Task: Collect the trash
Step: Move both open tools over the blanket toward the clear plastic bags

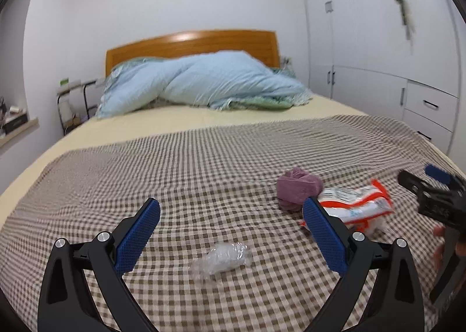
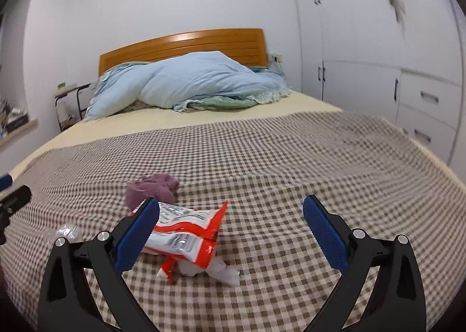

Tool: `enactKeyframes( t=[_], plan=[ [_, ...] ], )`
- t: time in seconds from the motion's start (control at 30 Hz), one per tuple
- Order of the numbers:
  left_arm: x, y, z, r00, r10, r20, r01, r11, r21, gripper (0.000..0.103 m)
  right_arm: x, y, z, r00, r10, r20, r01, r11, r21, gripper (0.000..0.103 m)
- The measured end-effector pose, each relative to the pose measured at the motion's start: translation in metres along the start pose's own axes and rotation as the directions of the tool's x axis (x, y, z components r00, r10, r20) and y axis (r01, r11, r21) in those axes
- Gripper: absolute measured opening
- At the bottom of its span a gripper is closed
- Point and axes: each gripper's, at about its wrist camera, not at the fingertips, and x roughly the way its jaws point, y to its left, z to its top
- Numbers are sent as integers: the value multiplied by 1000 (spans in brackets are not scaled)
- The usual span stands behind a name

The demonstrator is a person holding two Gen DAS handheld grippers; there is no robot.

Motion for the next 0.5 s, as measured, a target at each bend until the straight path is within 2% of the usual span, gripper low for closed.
enactKeyframes(
  t=[0.17, 0.27, 0.37, 0.43, 0.5],
  plan=[
    [32, 13, -1, 997, -28, -65, 21, 993, -117, 95, 12, -1, -11, 999, -37, -22, 36, 998, -53, 95],
    [43, 24, -16, 997, -54, -63, 42, 983, -180, 95, 8, -3, -14, 1000, -10, -22, 10, 999, -34, 95],
    [54, 26, -26, 994, -15, -106, 1, 991, -130, 95, 5, -4, -16, 999, 19, -41, -20, 1000, -23, 95],
    [55, 27, -28, 996, 1, -90, -12, 992, -123, 95, 7, 1, -18, 996, 40, -75, -44, 998, -47, 95],
    [54, 29, -28, 996, -17, -88, 5, 990, -138, 95, 13, 11, -24, 991, 43, -125, -56, 993, -107, 95]
  ],
)
